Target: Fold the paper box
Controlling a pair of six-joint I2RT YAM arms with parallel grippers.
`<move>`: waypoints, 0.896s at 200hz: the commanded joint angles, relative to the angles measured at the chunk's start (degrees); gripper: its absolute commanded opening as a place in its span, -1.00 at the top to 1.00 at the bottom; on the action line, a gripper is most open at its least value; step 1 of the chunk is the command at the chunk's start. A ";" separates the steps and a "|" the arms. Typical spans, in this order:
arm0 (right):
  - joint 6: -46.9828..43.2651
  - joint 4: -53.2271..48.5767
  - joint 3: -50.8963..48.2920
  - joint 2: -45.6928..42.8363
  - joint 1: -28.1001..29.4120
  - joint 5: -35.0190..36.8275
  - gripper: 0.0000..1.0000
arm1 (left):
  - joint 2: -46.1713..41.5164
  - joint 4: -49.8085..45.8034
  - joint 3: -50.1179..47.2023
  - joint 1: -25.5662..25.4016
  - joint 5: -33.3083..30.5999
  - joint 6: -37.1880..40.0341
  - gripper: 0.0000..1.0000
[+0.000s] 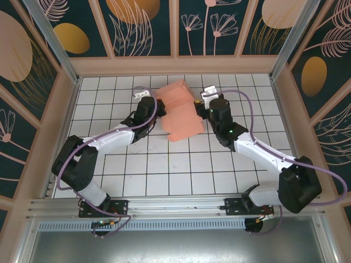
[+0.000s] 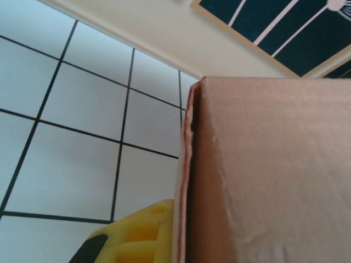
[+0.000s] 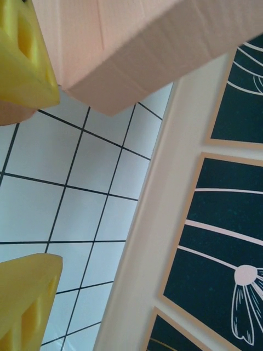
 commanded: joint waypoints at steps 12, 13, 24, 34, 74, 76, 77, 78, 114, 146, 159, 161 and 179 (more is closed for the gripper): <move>-2.58 1.75 3.82 3.08 2.15 5.51 -0.41 | -0.31 -3.50 1.91 -0.33 -2.89 -2.33 1.00; -2.58 1.81 3.89 3.14 2.12 5.56 -0.41 | -0.25 -3.58 2.00 -0.33 -2.94 -2.34 1.00; -1.47 2.11 3.88 2.97 2.00 4.91 -0.42 | 0.13 -4.50 2.37 -0.39 -3.39 -2.46 1.00; -0.21 2.62 3.32 1.97 1.58 3.55 -0.42 | 0.63 -6.02 3.02 -0.37 -3.92 -2.04 1.00; 6.36 1.54 -0.07 -4.01 -3.30 -4.32 -0.42 | 8.09 -24.87 14.73 -0.23 -3.71 13.17 1.00; 6.73 1.50 -0.37 -4.38 -3.57 -4.70 -0.42 | 8.47 -25.97 15.47 -0.15 -3.56 14.21 1.00; 6.87 1.50 -0.50 -4.54 -3.68 -4.91 -0.42 | 8.62 -26.24 15.81 -0.10 -3.49 14.68 1.00; 6.98 1.51 -0.60 -4.76 -3.79 -5.01 -0.42 | 8.82 -26.99 16.16 -0.08 -3.37 15.09 1.00; 10.38 0.92 -5.86 -10.52 -8.95 -9.60 -0.41 | 16.38 -48.83 28.13 0.16 1.10 24.80 1.00; 10.49 0.28 -8.56 -12.88 -11.04 -10.95 -0.42 | 24.68 -62.04 36.44 0.13 4.63 30.81 1.00; 10.61 0.26 -9.29 -13.23 -11.35 -11.26 -0.42 | 27.19 -65.47 39.05 0.18 6.30 33.12 1.00; 10.63 0.28 -9.38 -13.32 -11.33 -11.33 -0.42 | 27.48 -65.72 39.32 0.13 6.96 33.75 1.00; 10.77 0.48 -10.23 -13.52 -11.49 -11.70 -0.42 | 29.45 -69.95 41.34 0.17 11.02 37.55 1.00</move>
